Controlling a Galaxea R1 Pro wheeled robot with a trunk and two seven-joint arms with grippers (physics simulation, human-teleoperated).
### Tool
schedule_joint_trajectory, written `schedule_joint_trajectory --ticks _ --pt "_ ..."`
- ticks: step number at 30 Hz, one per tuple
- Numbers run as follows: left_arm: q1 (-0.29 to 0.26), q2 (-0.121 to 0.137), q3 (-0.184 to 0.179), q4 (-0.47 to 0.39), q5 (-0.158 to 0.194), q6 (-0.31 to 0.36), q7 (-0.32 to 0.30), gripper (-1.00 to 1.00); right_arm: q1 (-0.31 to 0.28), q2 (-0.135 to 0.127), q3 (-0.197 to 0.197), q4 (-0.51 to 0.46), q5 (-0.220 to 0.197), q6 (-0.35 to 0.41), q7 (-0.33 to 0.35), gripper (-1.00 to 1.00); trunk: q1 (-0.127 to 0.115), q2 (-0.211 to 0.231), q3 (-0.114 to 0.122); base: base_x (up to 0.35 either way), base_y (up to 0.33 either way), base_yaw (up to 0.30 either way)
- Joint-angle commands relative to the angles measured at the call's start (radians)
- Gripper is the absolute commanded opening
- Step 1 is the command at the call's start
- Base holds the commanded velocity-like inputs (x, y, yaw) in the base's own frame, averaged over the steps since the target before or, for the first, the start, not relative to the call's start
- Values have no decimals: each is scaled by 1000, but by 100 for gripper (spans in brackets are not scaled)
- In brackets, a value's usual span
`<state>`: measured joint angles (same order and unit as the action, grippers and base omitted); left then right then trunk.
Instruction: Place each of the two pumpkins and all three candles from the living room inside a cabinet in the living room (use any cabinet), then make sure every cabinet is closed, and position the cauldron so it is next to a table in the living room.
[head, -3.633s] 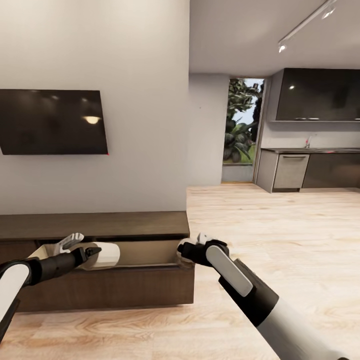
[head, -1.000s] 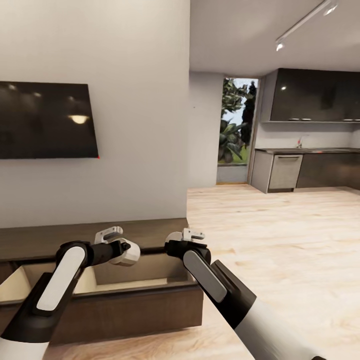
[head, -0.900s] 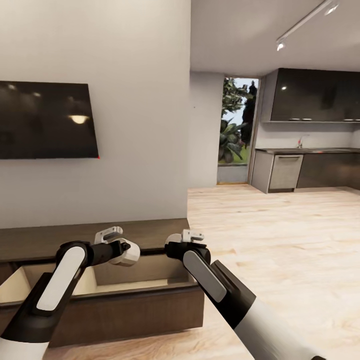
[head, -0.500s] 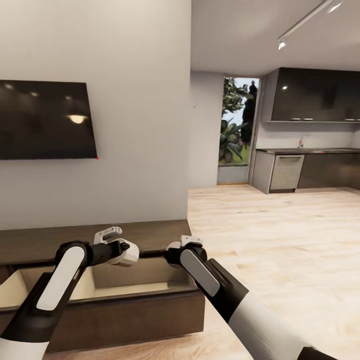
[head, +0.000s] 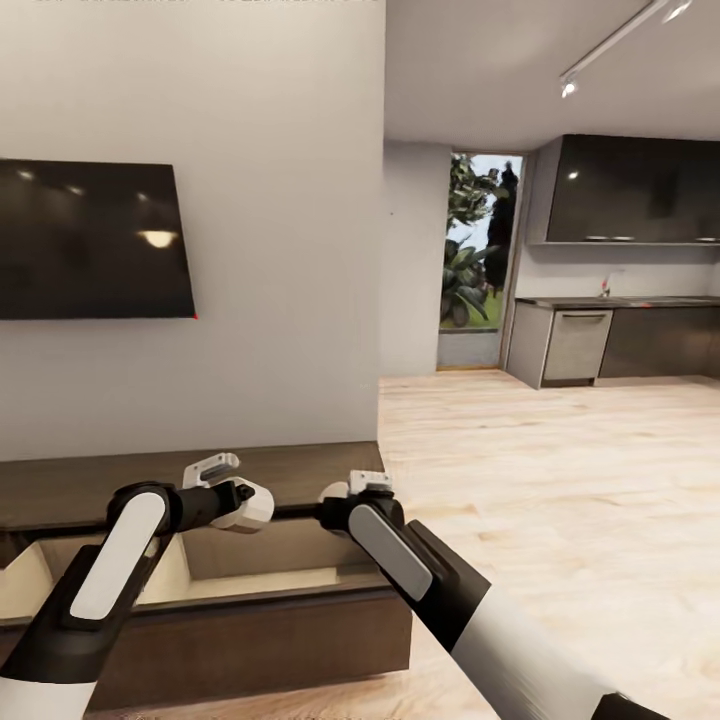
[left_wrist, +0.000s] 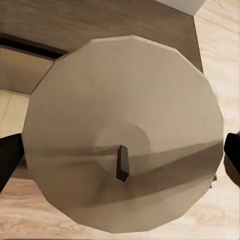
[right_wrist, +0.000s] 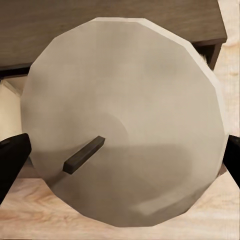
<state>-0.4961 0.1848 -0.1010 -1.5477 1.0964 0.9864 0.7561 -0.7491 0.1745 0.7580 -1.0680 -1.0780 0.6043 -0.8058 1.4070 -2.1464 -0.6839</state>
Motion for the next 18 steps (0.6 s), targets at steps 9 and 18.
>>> schedule_joint_trajectory --ticks 9,18 --pt "-1 1 -2 0 9 2 9 -100 -1 0 6 -7 -6 -3 -7 -100 0 -1 1 39 -61 96" --pt "-1 1 -2 0 11 2 8 -100 -1 0 6 -6 -5 -3 -6 -100 0 -1 1 136 -33 2"
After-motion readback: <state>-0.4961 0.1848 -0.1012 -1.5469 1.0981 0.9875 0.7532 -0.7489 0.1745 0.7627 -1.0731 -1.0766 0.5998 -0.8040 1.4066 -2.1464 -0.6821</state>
